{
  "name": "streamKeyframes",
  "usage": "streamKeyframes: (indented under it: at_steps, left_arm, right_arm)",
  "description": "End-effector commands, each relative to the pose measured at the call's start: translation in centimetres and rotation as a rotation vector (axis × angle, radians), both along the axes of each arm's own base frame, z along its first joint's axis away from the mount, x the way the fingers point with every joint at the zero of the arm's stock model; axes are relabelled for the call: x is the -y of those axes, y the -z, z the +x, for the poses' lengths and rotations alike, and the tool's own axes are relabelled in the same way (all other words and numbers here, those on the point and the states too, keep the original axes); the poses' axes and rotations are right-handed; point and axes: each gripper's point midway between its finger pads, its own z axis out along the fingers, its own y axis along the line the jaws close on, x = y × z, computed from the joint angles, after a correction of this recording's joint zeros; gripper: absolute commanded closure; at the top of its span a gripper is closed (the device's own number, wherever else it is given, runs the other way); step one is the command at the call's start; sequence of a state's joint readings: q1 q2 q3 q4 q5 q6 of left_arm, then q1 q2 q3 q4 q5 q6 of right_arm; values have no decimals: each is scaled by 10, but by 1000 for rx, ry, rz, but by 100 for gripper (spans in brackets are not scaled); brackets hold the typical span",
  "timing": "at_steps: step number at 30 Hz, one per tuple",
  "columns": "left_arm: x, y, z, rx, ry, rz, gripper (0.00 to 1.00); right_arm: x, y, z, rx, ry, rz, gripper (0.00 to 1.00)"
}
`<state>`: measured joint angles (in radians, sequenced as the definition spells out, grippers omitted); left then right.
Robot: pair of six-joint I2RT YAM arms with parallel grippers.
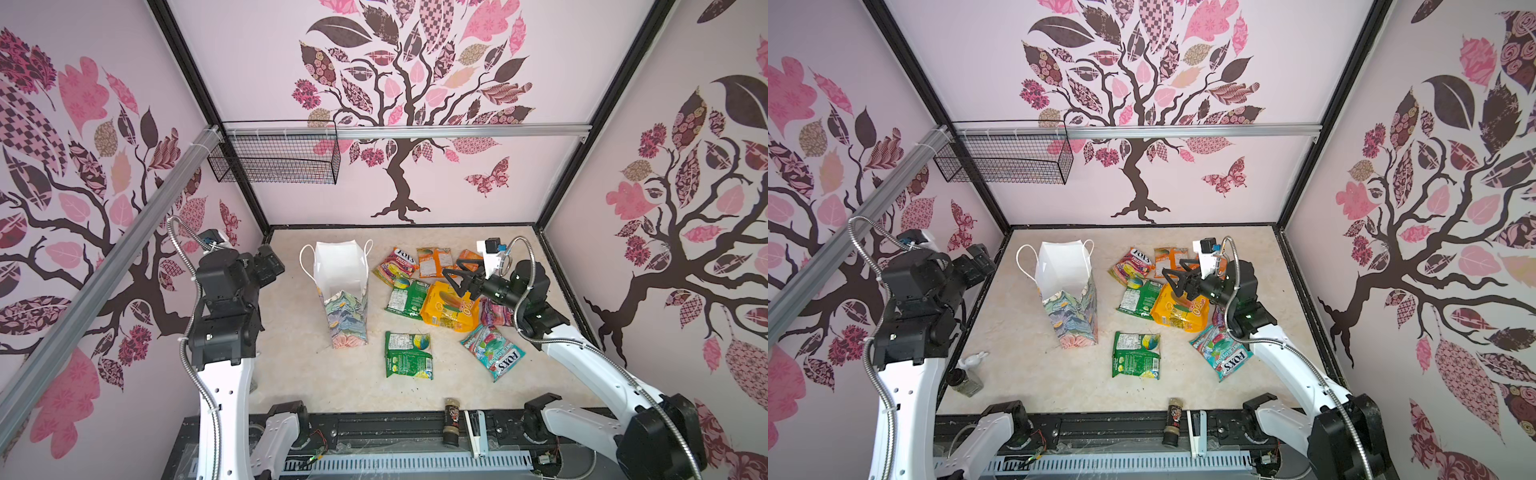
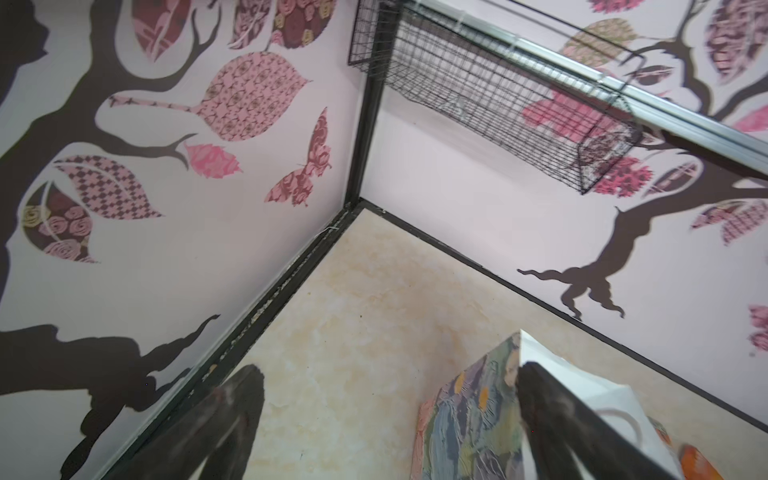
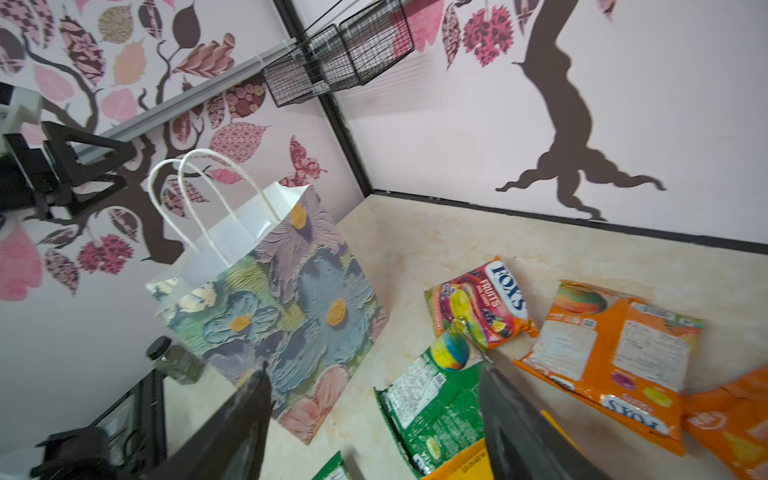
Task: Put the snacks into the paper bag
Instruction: 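Grasp the bag's handle with the left gripper while the right arm reaches toward the snacks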
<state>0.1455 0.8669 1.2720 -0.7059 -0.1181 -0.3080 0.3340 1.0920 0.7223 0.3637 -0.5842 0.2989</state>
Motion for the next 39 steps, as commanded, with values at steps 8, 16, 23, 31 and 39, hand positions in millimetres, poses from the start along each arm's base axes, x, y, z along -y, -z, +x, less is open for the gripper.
streamKeyframes:
  at_steps: [8, 16, 23, 31, 39]
  left_arm:
    - [79, 27, -5, 21, 450, -86, 2]
    - [100, 49, 15, 17, 589, -152, 11]
    - [102, 64, 16, -11, 600, -176, 21]
    - [99, 72, 21, -35, 586, -180, 53]
    - [95, 77, 23, -48, 562, -178, 96]
  right_arm:
    - [-5, 10, -48, -116, -100, -26, 20]
    - [-16, 18, -59, -214, -204, 16, 21]
    - [-14, 49, -54, -352, -163, -50, 23]
    - [-11, 104, -63, -471, -70, -224, 26]
    - [-27, 158, -93, -500, -52, -466, 27]
